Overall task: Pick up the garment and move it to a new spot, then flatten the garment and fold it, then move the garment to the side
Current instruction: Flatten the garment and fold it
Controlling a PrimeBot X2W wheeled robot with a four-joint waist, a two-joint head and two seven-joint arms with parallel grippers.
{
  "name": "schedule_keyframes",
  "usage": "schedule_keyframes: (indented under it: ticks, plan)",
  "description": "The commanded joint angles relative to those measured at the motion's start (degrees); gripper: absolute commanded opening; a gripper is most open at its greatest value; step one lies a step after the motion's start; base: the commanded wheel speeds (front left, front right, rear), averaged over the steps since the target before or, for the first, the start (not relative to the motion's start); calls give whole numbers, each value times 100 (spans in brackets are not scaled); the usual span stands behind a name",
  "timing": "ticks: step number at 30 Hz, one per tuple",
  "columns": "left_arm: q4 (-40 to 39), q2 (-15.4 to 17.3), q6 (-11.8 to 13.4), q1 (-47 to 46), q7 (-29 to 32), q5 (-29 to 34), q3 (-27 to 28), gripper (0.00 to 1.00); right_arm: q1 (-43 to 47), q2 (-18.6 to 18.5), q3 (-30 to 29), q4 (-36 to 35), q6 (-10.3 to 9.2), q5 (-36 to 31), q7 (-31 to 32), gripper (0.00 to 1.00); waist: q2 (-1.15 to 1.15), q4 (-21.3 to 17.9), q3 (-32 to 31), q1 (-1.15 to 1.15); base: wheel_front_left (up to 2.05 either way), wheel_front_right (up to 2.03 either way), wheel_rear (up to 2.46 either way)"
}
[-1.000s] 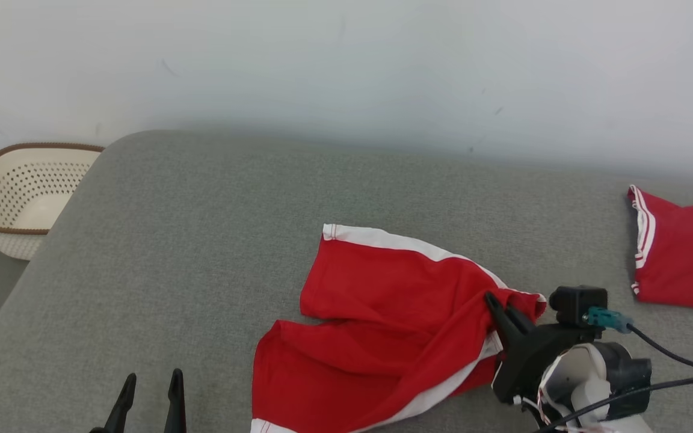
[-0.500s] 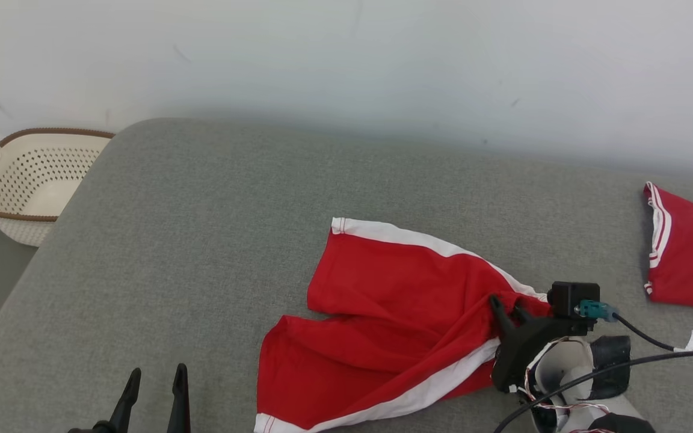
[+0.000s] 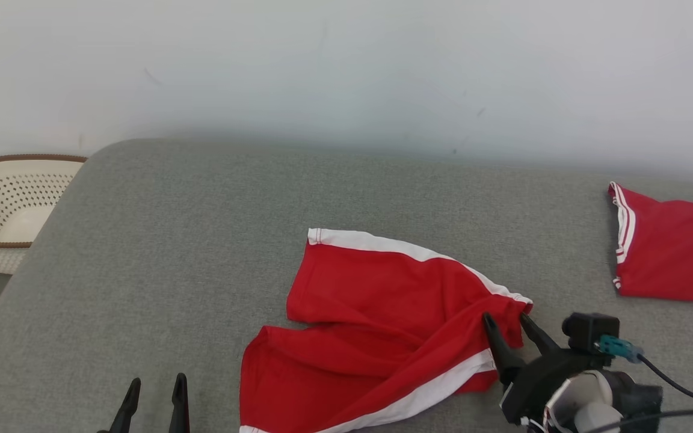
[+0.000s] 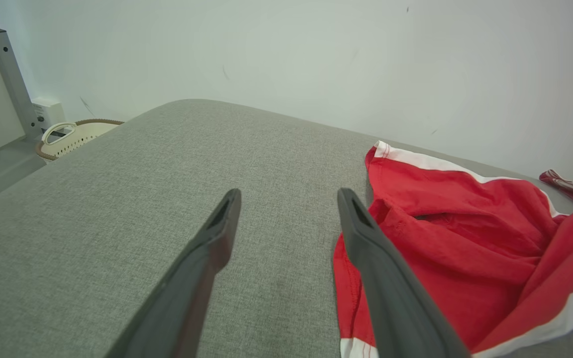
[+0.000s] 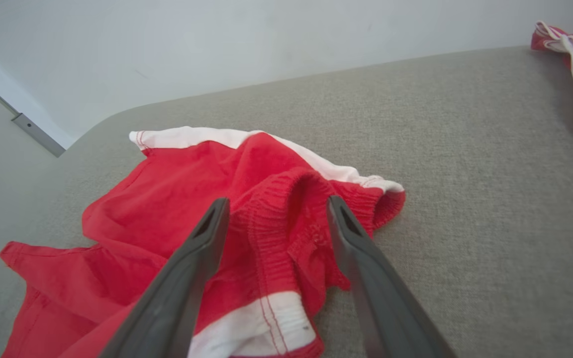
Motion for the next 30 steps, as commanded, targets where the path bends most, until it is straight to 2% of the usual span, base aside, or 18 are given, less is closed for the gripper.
schedule_keyframes:
  ticks: [1,6,15,22,30]
  plan:
    - [-21,-18,4,80,-22,26,9,100,201,-73,-26,-204,4,15,53,100,0,-57,-16,0,0,0,0]
    - [-39,-36,-9,114,-22,40,55,100,850,-208,-326,-1118,4,-57,200,100,0,-138,-28,0,0,0,0]
    - [-40,-65,-41,123,-22,72,60,100,1977,-16,-922,-2559,4,-372,387,100,0,-185,-64,0,0,0,0]
    - [-51,-98,-72,184,-22,93,94,100,2603,192,-1156,-3066,4,-543,615,100,0,-186,-100,0,0,0,0]
    - [-51,-126,-96,209,-22,117,116,100,2795,244,-1232,-3250,4,-683,795,100,0,-179,-126,0,0,0,0]
